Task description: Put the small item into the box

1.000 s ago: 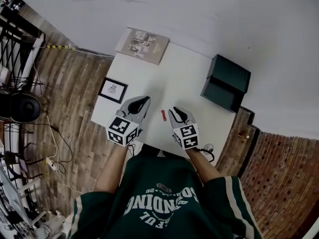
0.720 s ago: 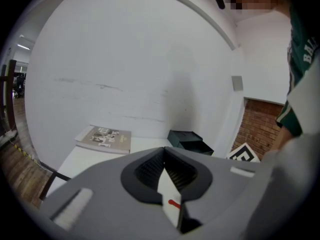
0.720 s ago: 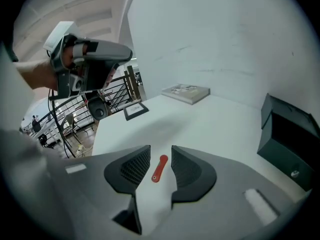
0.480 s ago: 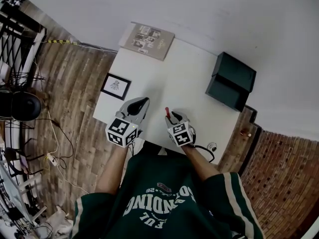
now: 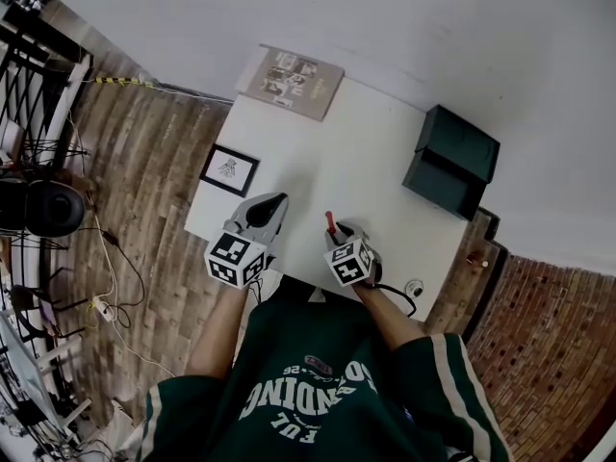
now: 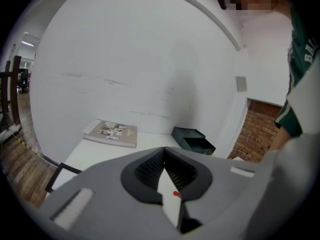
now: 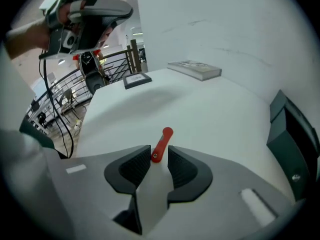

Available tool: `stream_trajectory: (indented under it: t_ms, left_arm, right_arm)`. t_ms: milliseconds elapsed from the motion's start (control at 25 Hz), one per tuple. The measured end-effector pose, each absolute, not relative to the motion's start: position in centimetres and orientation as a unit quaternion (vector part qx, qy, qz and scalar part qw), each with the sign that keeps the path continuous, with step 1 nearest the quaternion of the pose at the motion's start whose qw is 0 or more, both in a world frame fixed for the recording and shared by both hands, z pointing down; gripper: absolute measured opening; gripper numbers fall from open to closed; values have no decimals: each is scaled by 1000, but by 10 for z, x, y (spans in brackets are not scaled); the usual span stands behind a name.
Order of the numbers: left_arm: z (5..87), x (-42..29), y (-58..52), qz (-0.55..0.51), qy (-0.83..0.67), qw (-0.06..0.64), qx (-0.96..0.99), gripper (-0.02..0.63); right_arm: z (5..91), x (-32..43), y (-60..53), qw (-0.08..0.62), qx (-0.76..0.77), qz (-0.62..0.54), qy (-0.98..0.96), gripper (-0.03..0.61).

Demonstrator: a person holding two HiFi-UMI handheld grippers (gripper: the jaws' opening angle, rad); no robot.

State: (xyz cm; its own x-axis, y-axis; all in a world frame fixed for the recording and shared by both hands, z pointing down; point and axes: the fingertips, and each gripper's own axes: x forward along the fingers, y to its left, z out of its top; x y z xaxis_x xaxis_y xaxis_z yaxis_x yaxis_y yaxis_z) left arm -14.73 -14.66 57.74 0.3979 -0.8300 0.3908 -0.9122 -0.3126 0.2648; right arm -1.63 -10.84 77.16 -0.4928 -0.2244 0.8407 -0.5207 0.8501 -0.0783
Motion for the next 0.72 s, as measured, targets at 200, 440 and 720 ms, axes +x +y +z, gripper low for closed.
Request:
stream_trajectory:
  t_ms: [200, 440, 720]
  left_arm:
    - [579, -146, -147, 91, -537, 228, 807, 52]
    - [577, -143, -149, 90, -533, 225, 810, 52]
    - [569, -133, -161, 91, -518, 213, 824, 52]
  right_arm:
    - [774, -20, -104, 470, 203, 165, -843, 72]
    - [770, -17, -107, 457, 210, 183, -845, 69]
    - [742, -6, -128, 423, 243, 181, -854, 69]
